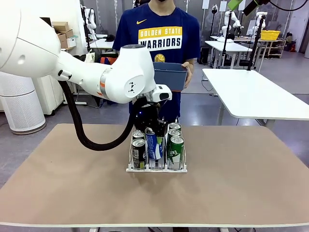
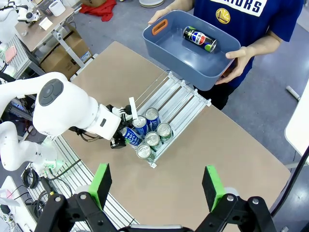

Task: Fill the beverage cans into the dispenser.
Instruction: Place the picked Ionic drink in the line of the Automatic Can Dispenser with the same cans.

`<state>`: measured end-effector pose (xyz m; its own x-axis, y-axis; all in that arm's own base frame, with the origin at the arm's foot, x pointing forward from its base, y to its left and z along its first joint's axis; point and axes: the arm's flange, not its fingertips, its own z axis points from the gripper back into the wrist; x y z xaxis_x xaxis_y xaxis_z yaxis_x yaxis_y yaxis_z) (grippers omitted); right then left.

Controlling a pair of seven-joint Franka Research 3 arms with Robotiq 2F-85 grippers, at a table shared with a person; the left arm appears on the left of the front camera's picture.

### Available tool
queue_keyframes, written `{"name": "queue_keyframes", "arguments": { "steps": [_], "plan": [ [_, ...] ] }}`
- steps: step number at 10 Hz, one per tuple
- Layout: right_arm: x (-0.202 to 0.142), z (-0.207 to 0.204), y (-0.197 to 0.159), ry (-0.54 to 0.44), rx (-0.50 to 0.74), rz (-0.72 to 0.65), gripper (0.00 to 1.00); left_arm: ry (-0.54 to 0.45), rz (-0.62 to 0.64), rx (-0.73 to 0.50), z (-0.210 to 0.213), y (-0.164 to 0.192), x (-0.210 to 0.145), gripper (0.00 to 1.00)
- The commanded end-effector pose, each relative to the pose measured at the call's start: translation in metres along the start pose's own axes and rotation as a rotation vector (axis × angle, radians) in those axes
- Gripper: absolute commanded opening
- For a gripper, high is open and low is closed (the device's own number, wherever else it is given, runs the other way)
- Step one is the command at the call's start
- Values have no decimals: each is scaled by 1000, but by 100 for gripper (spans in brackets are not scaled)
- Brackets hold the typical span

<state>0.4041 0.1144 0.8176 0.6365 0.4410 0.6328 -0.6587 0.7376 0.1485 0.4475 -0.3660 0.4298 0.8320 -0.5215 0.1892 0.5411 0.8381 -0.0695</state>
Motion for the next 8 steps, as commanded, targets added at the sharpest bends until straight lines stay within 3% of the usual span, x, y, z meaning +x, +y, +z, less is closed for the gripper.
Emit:
{"name": "queue_keyframes", "arguments": {
  "steps": [1,8],
  "plan": [
    [-1,0,0,0,-1,-1,100,-14,-2,68,-1,5,14,57],
    [-1,0,0,0,-1,-1,100,74,-30,41,-31,-18,8,57]
  ]
}}
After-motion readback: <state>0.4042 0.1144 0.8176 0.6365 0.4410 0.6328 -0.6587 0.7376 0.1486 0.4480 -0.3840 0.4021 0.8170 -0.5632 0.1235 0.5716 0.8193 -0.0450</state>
